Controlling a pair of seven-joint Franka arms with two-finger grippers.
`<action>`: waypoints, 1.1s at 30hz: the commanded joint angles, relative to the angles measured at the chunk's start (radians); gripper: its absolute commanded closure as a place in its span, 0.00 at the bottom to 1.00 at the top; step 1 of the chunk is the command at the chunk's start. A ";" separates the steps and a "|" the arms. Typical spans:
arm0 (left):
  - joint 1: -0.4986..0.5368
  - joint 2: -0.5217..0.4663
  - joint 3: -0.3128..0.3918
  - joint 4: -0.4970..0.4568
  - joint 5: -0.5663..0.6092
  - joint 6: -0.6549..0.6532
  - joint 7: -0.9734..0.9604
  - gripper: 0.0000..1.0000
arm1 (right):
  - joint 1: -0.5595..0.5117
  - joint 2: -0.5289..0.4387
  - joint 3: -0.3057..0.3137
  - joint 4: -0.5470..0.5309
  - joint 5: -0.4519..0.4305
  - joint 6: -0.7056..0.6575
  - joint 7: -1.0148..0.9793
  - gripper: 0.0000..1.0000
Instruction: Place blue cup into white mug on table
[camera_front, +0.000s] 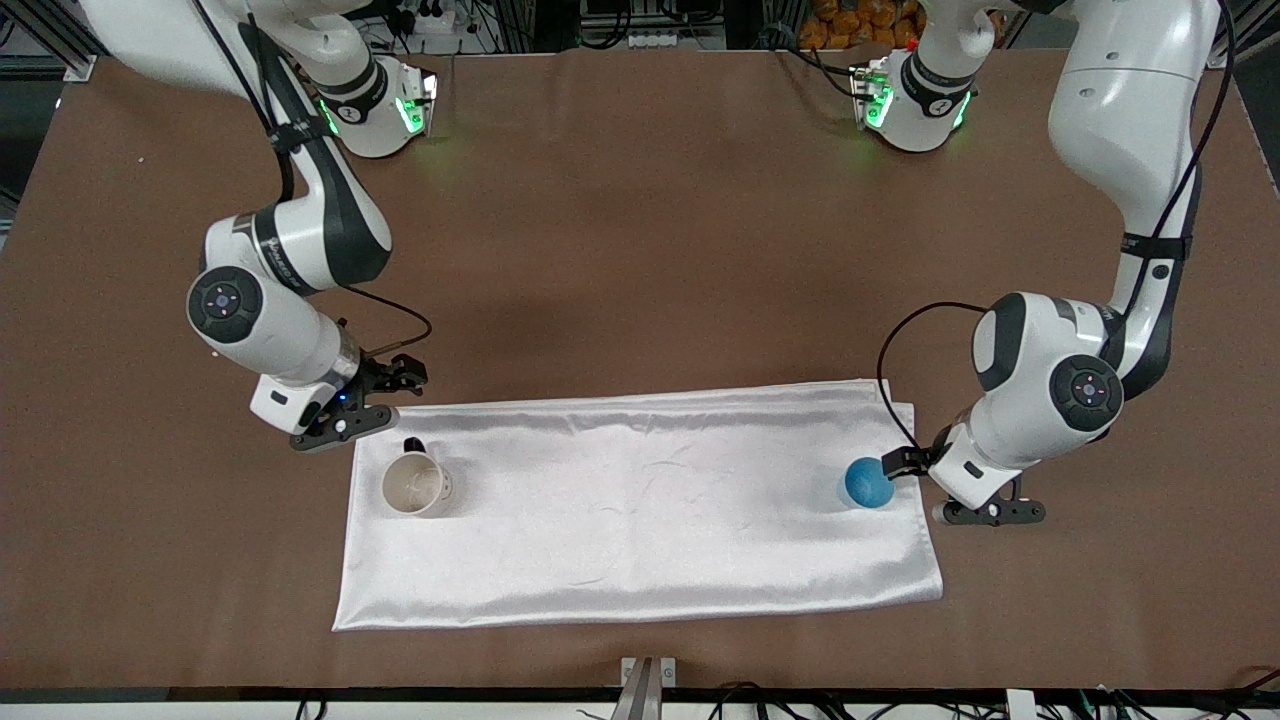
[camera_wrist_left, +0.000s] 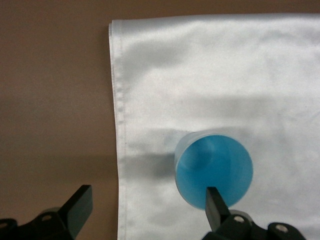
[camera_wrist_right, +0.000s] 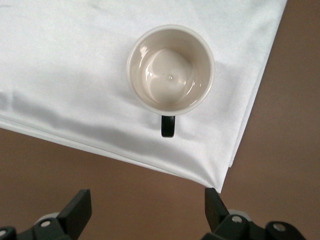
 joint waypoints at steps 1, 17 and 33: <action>-0.005 0.022 0.005 0.017 -0.005 0.024 -0.015 0.00 | -0.009 0.051 -0.004 0.014 -0.016 0.051 -0.097 0.00; -0.006 0.047 0.005 0.017 -0.005 0.032 -0.013 0.09 | -0.025 0.238 -0.010 0.109 -0.074 0.209 -0.148 0.00; -0.020 0.057 0.005 0.017 -0.005 0.032 -0.013 0.17 | -0.022 0.304 -0.009 0.189 -0.067 0.225 -0.136 0.91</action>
